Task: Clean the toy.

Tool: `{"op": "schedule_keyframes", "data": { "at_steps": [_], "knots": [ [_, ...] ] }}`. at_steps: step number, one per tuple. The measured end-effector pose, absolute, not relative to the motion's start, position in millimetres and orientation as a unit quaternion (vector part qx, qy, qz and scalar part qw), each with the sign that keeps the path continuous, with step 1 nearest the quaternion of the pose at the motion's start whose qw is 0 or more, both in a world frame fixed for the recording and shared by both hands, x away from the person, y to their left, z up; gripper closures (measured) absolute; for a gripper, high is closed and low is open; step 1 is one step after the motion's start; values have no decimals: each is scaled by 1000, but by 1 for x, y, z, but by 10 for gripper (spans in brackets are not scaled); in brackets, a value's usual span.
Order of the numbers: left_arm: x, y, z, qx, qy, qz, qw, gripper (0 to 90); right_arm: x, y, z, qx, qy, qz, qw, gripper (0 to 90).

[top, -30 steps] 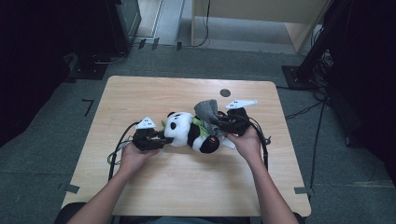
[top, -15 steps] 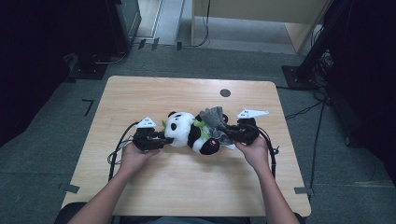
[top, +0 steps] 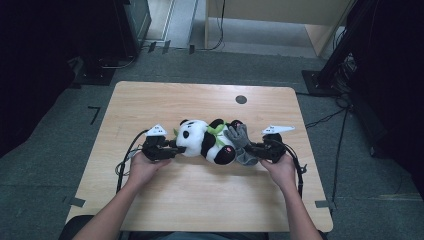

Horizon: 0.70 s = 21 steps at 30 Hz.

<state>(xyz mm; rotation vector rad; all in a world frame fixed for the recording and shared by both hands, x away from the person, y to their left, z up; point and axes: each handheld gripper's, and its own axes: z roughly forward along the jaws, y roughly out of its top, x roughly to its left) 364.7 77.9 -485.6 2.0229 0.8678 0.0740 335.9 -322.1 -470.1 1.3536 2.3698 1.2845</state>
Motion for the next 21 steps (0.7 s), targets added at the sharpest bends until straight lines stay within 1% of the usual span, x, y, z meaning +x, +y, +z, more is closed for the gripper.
{"op": "schedule_keyframes", "data": {
  "at_steps": [4, 8, 10, 12, 13, 14, 16, 20, 21],
  "knots": [
    [366, 79, -486, 819, 349, 28, 455, 577, 331, -331, -478, 469, 784, 401, 67, 805],
    [367, 79, -486, 819, 349, 22, 454, 576, 328, -339, -473, 474, 777, 409, 71, 805],
    [367, 79, -486, 821, 348, 25, 452, 575, 322, -345, -460, 456, 769, 440, 90, 805],
    [366, 78, -486, 822, 347, 28, 451, 574, 320, -346, -454, 448, 766, 450, 96, 804],
    [366, 78, -486, 822, 346, 29, 451, 573, 316, -347, -443, 432, 761, 472, 110, 805],
    [366, 79, -486, 823, 345, 30, 451, 573, 316, -347, -443, 432, 761, 472, 110, 805],
    [364, 78, -487, 822, 344, 34, 453, 573, 313, -346, -432, 416, 755, 491, 123, 804],
    [362, 77, -488, 823, 342, 42, 452, 568, 318, -339, -412, 401, 739, 530, 110, 804],
    [361, 77, -488, 822, 342, 42, 453, 568, 318, -339, -412, 401, 739, 530, 110, 804]
  ]
}}
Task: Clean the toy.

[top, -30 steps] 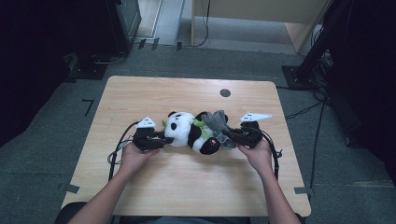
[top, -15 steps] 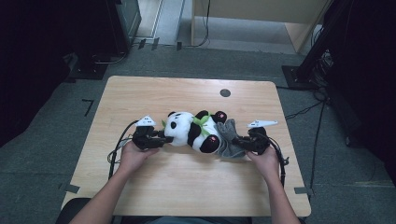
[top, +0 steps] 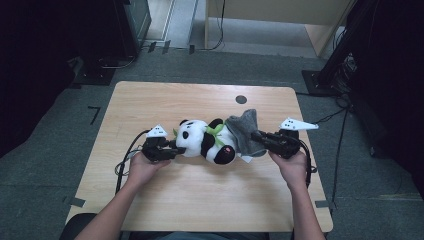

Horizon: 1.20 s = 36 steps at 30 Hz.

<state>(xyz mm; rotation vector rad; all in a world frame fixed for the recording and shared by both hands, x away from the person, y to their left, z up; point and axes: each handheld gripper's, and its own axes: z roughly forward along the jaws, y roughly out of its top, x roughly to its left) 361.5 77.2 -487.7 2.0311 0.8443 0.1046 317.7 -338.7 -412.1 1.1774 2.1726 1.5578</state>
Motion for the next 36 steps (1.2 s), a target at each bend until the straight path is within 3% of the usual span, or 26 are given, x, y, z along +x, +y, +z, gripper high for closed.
{"op": "schedule_keyframes", "data": {
  "at_steps": [6, 13, 20, 36],
  "knots": [
    [360, 77, -488, 819, 347, 40, 455, 568, 339, -312, -403, 381, 765, 506, 113, 803],
    [359, 76, -488, 820, 349, 39, 451, 569, 355, -270, -421, 357, 807, 463, 77, 803],
    [357, 75, -489, 821, 352, 38, 447, 569, 350, -276, -431, 364, 807, 455, 95, 808],
    [361, 76, -487, 818, 359, 24, 448, 570, 343, -318, -475, 423, 801, 419, 59, 809]
  ]
}}
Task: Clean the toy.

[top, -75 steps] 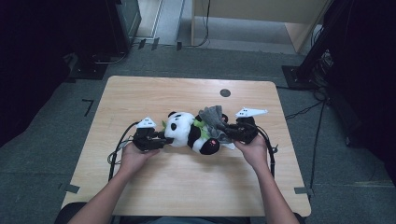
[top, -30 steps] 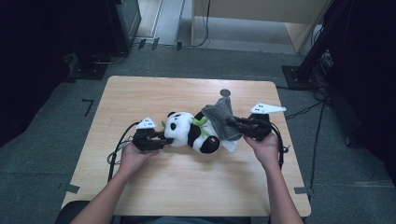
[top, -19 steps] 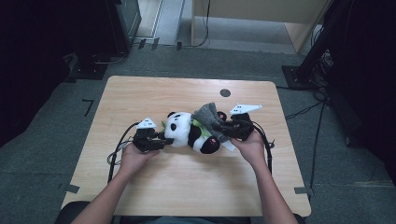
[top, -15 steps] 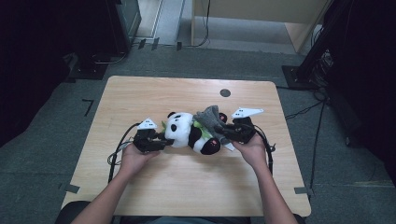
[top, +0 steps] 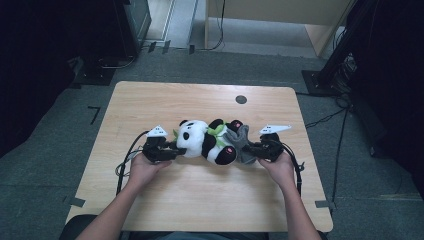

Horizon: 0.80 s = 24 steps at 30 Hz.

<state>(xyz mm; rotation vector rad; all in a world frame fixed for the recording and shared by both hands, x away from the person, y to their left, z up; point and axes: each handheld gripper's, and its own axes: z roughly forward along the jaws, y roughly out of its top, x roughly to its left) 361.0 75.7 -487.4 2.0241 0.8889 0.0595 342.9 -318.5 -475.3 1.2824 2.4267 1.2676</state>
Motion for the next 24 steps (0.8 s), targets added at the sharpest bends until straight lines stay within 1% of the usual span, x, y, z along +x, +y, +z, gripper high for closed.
{"op": "schedule_keyframes", "data": {
  "at_steps": [5, 8, 13, 14, 17, 18, 20, 21, 24],
  "knots": [
    [361, 76, -487, 820, 358, 27, 445, 568, 346, -327, -485, 441, 797, 411, 46, 807],
    [361, 76, -487, 822, 356, 29, 444, 568, 346, -329, -486, 448, 802, 392, 53, 807],
    [360, 76, -487, 824, 352, 32, 442, 569, 346, -347, -481, 486, 786, 378, 63, 807],
    [360, 76, -487, 825, 351, 33, 442, 568, 344, -355, -473, 492, 774, 393, 71, 807],
    [360, 76, -487, 825, 351, 35, 442, 568, 338, -363, -454, 492, 751, 430, 92, 807],
    [360, 76, -487, 825, 351, 35, 442, 569, 338, -363, -454, 492, 751, 430, 92, 807],
    [360, 76, -487, 825, 350, 35, 442, 568, 335, -364, -433, 480, 741, 456, 117, 808],
    [359, 75, -487, 825, 351, 35, 442, 568, 335, -364, -433, 480, 741, 456, 117, 808],
    [359, 75, -487, 825, 351, 37, 442, 568, 335, -365, -415, 482, 717, 483, 141, 809]
  ]
}}
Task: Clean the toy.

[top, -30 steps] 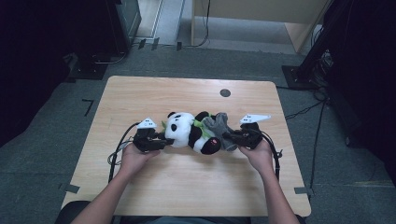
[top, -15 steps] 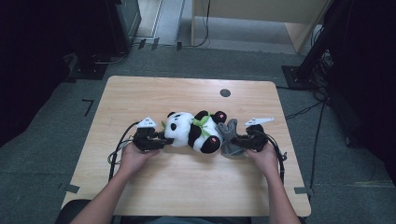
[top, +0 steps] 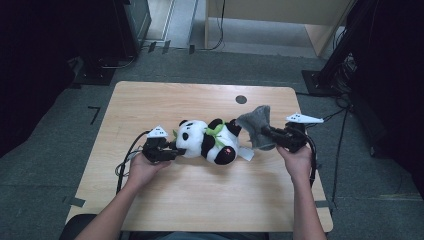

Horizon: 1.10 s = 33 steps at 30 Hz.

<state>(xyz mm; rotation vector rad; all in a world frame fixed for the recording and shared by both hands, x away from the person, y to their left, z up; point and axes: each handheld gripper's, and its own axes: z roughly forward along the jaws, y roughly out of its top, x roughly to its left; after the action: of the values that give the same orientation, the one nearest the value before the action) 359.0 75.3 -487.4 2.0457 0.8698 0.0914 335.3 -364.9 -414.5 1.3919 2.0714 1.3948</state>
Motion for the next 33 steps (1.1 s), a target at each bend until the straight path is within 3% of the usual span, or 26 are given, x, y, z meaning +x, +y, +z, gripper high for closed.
{"op": "schedule_keyframes", "data": {
  "at_steps": [4, 13, 17, 28, 33],
  "knots": [
    [359, 75, -487, 824, 351, 37, 443, 569, 343, -362, -400, 482, 697, 507, 158, 808],
    [359, 75, -487, 827, 347, 41, 442, 573, 373, -298, -407, 433, 768, 459, 112, 803],
    [360, 75, -487, 823, 350, 37, 446, 577, 377, -288, -413, 432, 789, 422, 114, 815],
    [361, 76, -488, 824, 349, 34, 445, 581, 383, -311, -451, 494, 779, 378, 83, 818],
    [360, 76, -488, 825, 348, 35, 443, 581, 381, -322, -455, 506, 777, 364, 92, 817]
  ]
}}
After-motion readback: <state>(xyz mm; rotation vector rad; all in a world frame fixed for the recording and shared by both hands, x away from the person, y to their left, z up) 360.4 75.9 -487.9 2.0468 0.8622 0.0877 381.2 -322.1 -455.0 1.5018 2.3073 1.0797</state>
